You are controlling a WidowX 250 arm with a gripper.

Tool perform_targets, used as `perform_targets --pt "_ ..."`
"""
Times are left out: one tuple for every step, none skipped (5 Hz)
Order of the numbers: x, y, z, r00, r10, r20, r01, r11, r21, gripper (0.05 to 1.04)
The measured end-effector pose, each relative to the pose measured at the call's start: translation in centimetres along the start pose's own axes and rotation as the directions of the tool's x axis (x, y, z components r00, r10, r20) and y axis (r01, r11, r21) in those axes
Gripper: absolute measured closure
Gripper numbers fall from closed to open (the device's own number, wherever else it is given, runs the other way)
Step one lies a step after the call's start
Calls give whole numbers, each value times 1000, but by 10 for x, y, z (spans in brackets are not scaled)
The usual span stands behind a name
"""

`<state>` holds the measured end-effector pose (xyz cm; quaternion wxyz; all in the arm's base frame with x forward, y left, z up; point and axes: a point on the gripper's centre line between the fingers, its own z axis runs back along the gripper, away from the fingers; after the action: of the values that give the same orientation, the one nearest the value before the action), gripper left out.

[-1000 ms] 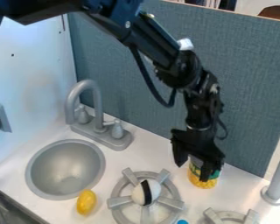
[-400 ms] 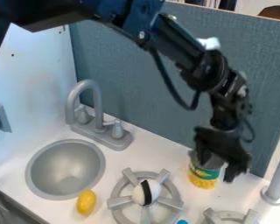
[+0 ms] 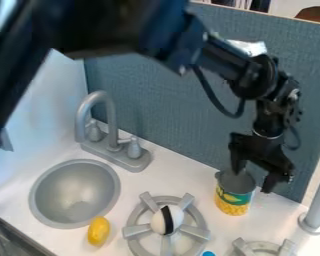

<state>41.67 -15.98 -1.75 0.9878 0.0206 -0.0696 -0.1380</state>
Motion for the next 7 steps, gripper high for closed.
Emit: perform_targets --pt "1 2 -18 998 26 -63 -21 997 75 83" --pt "3 1 -29 994 47 -96 -35 992 123 83" --pt "2 4 -40 990 68 -123 -49 987 153 83" --pt "2 8 -42 989 78 -128 -55 983 174 83" --pt "-1 19 -47 986 106 -132 -81 980 184 83" --pt "1 43 -49 981 154 -120 -129 972 195 83" --pt "1 67 -49 969 210 -134 -175 957 233 83"
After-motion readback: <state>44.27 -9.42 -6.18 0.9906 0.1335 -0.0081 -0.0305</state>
